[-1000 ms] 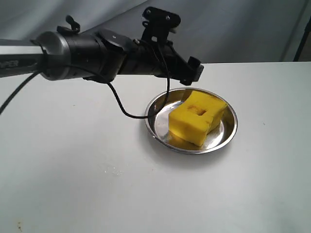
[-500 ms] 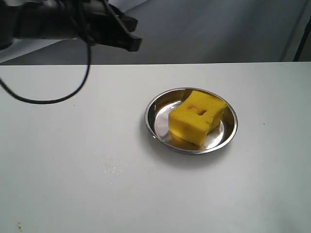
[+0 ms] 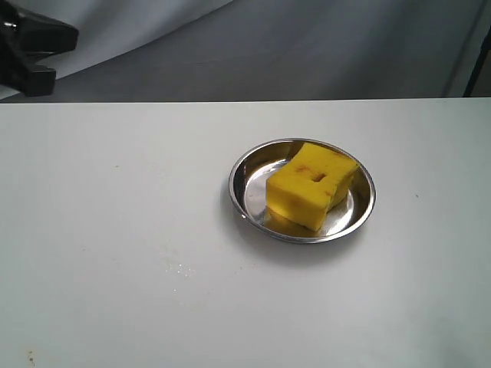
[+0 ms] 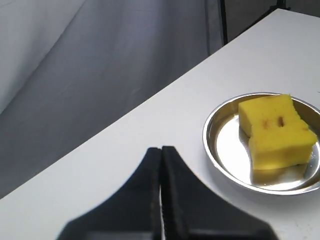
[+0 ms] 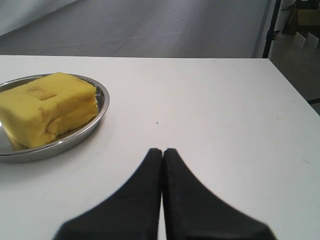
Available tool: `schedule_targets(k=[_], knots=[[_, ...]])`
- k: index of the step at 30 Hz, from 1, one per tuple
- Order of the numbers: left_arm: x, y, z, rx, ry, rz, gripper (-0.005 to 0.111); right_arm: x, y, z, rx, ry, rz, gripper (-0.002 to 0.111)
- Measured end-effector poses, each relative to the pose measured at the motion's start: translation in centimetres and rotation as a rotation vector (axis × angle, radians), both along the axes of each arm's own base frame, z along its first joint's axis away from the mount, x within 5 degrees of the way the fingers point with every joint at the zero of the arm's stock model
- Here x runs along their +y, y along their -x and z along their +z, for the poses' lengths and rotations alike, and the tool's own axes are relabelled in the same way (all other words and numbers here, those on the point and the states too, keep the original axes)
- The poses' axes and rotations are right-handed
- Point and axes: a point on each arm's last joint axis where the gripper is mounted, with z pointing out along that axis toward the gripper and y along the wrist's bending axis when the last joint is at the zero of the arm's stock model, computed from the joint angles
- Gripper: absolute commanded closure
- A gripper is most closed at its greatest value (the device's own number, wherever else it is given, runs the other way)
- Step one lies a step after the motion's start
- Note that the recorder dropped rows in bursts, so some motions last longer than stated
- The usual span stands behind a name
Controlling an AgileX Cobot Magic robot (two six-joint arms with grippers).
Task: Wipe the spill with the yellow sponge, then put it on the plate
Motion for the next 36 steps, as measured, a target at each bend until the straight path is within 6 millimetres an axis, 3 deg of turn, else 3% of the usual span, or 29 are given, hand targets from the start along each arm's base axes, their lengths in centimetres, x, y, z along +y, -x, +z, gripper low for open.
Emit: schedule_targets(k=[10, 30, 33, 36], knots=[[0.7, 2.6, 2.1, -0.067, 0.034, 0.022, 0.107, 0.0, 0.0, 0.0, 0.0, 0.0, 0.0, 0.108], [1.5, 2.1, 2.8, -0.146, 0.049, 0.128, 0.107, 0.0, 0.0, 0.0, 0.0, 0.0, 0.0, 0.108], [1.6, 3.4, 3.8, -0.179, 0.06, 0.117, 0.107, 0.0, 0.0, 0.0, 0.0, 0.0, 0.0, 0.108], [1.9, 6.3, 6.0, -0.276, 0.087, 0.118, 0.107, 0.0, 0.0, 0.0, 0.0, 0.0, 0.0, 0.108]])
